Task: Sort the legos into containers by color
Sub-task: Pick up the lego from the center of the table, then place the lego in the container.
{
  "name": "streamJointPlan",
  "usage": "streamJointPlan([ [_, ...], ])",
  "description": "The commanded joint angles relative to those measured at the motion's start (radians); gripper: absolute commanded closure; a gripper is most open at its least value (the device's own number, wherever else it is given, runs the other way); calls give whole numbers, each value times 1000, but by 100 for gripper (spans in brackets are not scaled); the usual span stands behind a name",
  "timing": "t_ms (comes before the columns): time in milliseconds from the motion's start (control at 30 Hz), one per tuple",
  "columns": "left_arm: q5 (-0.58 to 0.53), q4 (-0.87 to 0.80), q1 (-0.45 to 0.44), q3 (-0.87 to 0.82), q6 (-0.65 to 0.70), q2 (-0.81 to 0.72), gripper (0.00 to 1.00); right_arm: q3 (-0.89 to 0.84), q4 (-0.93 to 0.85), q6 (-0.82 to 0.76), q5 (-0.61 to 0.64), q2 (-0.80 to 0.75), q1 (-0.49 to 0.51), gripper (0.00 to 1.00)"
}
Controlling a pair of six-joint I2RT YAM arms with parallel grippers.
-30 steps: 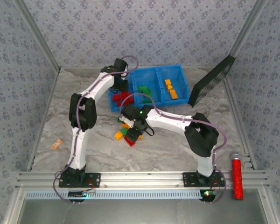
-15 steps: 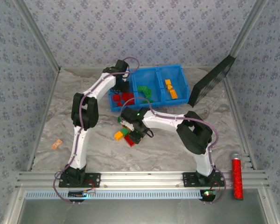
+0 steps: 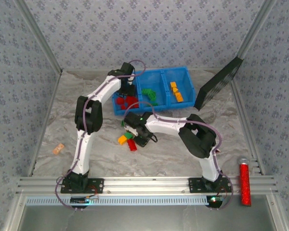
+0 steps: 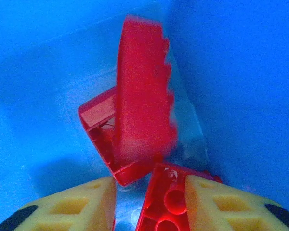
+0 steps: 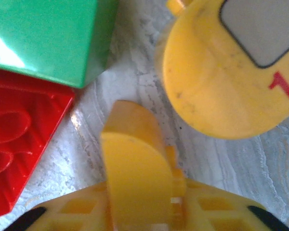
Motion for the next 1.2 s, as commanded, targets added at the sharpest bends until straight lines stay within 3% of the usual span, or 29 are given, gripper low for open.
streamJointPlan([
  [0, 20, -6, -11, 2, 6, -28, 56, -8, 9, 11, 18, 34, -5, 70],
  [300, 15, -9, -16, -18, 20, -124, 47, -83, 28, 15, -5, -83, 5, 81],
  [533, 14, -26, -24, -24, 41, -229, 42, -173, -29, 59, 1, -303, -27, 84],
  [667, 5, -31, -35, -63, 45, -319, 41, -198, -47, 69, -4, -433, -120, 84],
  [867, -13, 13, -59, -312, 12, -526, 38, -137, -12, 68, 26, -505, -390, 84],
  [1000, -23, 16, -74, -505, -32, -682, 37, -25, 17, 84, 75, -425, -517, 83],
  [1167, -61, -38, -102, -702, -110, -833, 36, 138, 19, 87, 136, -244, -594, 84],
])
